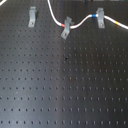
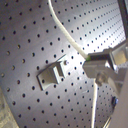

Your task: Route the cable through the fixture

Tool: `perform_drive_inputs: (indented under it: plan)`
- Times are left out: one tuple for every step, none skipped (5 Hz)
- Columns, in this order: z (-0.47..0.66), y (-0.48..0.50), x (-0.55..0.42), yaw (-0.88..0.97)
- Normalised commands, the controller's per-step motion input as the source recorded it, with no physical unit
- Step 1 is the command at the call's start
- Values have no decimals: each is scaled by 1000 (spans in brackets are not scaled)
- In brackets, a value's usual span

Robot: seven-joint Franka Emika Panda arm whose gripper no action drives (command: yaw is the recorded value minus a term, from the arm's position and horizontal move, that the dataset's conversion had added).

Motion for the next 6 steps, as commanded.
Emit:
perform_drive_inputs:
  plan:
    - [365, -6, -551, 0]
    - [416, 200, -381, -183]
    - [460, 295, -334, -157]
    - [333, -39, -214, -137]
    - [276, -253, -251, -43]
    - [460, 8, -292, 37]
